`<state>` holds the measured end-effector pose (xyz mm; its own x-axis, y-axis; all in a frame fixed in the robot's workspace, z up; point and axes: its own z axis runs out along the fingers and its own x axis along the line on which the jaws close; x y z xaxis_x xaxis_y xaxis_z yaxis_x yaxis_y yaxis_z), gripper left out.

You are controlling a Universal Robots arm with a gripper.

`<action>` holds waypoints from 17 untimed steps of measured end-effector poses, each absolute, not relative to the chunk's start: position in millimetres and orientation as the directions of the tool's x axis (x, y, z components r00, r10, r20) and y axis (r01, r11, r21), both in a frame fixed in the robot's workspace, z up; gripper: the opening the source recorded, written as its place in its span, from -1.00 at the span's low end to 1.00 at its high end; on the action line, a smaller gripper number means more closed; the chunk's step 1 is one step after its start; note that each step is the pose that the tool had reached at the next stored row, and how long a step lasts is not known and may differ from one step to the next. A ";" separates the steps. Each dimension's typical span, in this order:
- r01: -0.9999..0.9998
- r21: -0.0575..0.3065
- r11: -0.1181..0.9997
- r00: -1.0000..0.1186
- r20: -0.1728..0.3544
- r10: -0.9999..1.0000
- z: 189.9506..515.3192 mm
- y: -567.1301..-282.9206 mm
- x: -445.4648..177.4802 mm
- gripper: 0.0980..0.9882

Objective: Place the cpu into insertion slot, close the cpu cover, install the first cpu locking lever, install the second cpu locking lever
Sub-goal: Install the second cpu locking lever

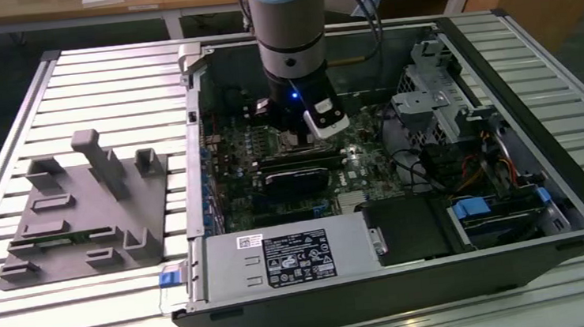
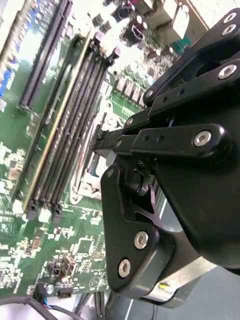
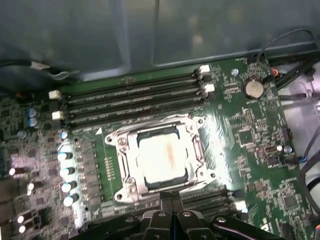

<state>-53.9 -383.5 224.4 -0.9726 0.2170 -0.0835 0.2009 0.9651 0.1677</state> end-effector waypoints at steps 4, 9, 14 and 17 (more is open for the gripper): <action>0.201 0.159 0.967 -0.973 -0.084 0.216 224.2 -372.4 -49.8 -0.98; 0.202 0.145 0.969 -0.973 -0.083 0.215 222.8 -357.5 -46.7 -0.98; 0.203 0.122 0.972 -0.974 -0.080 0.213 220.0 -346.8 -44.5 -0.98; 0.203 0.118 0.972 -0.974 -0.079 0.213 219.5 -346.0 -44.3 -0.98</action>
<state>-44.3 -346.0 219.5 -0.9738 0.2129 -0.0794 0.2029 0.9721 0.1177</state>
